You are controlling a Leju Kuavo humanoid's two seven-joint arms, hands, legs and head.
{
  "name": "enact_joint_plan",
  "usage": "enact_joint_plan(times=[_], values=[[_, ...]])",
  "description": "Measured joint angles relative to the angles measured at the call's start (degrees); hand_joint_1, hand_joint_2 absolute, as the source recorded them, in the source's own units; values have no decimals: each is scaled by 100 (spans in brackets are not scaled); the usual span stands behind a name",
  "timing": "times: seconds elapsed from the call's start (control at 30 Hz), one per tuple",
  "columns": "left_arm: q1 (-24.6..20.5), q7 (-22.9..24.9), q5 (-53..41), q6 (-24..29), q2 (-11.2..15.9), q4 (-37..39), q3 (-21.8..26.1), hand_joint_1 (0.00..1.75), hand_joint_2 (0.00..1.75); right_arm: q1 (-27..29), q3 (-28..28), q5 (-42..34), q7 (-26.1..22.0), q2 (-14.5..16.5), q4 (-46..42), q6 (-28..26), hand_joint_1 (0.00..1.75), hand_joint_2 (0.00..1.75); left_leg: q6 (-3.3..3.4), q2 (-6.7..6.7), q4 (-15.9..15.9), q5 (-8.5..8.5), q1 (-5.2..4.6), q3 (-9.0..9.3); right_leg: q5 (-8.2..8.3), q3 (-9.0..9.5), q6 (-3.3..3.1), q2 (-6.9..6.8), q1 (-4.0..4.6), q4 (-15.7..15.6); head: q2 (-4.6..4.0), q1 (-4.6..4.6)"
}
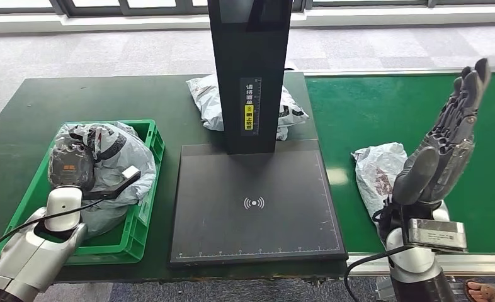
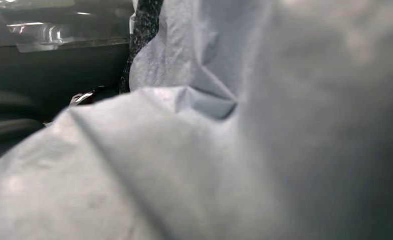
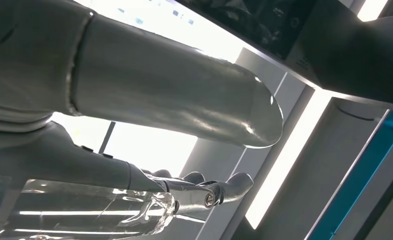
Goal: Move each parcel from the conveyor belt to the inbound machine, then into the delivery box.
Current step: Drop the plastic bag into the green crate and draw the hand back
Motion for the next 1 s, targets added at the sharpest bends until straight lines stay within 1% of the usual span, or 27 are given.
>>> enact_joint_plan(times=[0.23,0.33,0.5,0.7,0.77,0.87,0.97,1.0], values=[[-131,5,2,-4,78,274,-95,175,175,-23,0,33,-9,1,47,-52,0,0,-4,-10,-2,-1,0,14,-4,15,-6,-9,0,0,0,2],[-174,83,2,-28,91,367,-117,175,175,-23,0,36,-13,1,62,-60,0,0,-7,-10,-3,0,1,21,-5,22,-8,-9,0,1,0,2],[-154,610,0,-254,131,550,-114,175,175,-26,0,108,0,7,69,-42,0,0,-12,-9,-4,3,7,21,-3,22,-17,-9,5,2,0,2],[-92,1010,0,-604,219,633,-56,175,175,-20,0,213,30,48,68,-77,0,0,-14,-12,-4,2,9,17,-5,19,-20,-10,10,3,0,2],[-83,1105,-1,-784,332,616,-69,175,175,-15,0,236,40,55,68,-76,0,0,-18,-8,-4,-1,12,15,-5,17,-21,-6,13,3,0,2],[-18,1143,-2,-1088,632,420,-89,175,175,-12,0,264,41,91,69,-70,0,0,-25,13,-4,-6,17,14,-2,7,-29,11,16,4,0,1],[37,1145,-2,-1201,870,237,-93,175,175,-12,0,286,39,125,70,-67,0,0,-27,19,-4,-7,19,13,-2,1,-34,17,16,4,0,1],[54,1146,-2,-1218,922,196,-95,171,175,-12,0,289,39,133,70,-67,0,0,-28,19,-4,-8,21,13,-3,1,-36,17,16,4,0,2]])
